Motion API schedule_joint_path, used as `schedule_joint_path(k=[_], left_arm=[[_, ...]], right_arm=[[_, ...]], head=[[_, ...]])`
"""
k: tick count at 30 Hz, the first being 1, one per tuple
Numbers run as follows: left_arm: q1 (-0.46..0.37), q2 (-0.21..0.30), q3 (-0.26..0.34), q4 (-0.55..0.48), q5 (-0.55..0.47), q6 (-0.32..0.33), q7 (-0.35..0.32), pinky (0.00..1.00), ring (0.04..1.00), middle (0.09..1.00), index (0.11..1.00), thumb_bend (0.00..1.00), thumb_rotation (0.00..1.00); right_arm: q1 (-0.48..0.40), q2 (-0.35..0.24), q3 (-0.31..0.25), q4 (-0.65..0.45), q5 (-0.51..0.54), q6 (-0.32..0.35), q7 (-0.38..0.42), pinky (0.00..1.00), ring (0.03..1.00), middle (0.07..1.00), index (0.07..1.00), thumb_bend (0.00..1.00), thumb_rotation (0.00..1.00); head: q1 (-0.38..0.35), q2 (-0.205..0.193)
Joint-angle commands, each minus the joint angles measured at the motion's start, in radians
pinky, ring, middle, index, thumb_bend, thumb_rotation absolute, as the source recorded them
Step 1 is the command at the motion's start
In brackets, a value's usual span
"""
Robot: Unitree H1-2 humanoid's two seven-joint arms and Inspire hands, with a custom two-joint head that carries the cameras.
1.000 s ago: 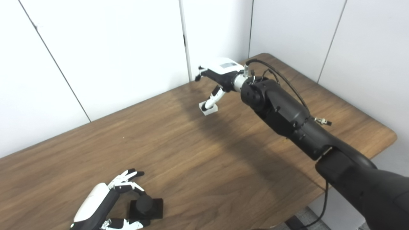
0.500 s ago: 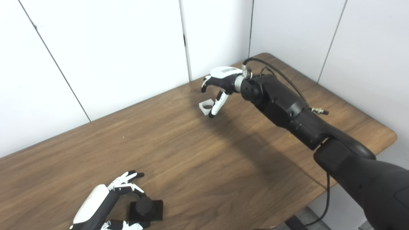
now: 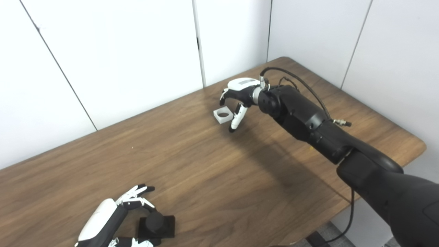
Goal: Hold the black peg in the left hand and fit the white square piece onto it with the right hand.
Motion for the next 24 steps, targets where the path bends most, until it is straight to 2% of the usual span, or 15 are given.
schedule_joint_path(k=[1, 9, 24], left_arm=[[0.015, 0.026, -0.007, -0.016, 0.035, 0.006, -0.022, 0.93, 0.953, 0.892, 0.489, 0.52, 0.05], [0.019, 0.025, -0.006, -0.023, 0.034, 0.006, -0.021, 0.94, 0.954, 0.891, 0.489, 0.52, 0.05], [0.026, 0.023, -0.005, -0.041, 0.040, 0.019, -0.022, 0.93, 0.956, 0.893, 0.489, 0.52, 0.05]], right_arm=[[-0.046, -0.015, -0.011, 0.000, -0.004, 0.004, -0.039, 0.97, 0.967, 0.956, 0.816, 0.84, 0.34], [-0.065, 0.003, 0.000, 0.067, 0.001, -0.006, -0.071, 0.97, 0.962, 0.949, 0.814, 0.84, 0.34], [-0.110, 0.048, 0.047, 0.200, 0.017, -0.067, -0.147, 0.92, 0.933, 0.916, 0.791, 0.80, 0.35]], head=[[0.000, 0.001], [0.010, 0.008], [0.035, 0.023]])
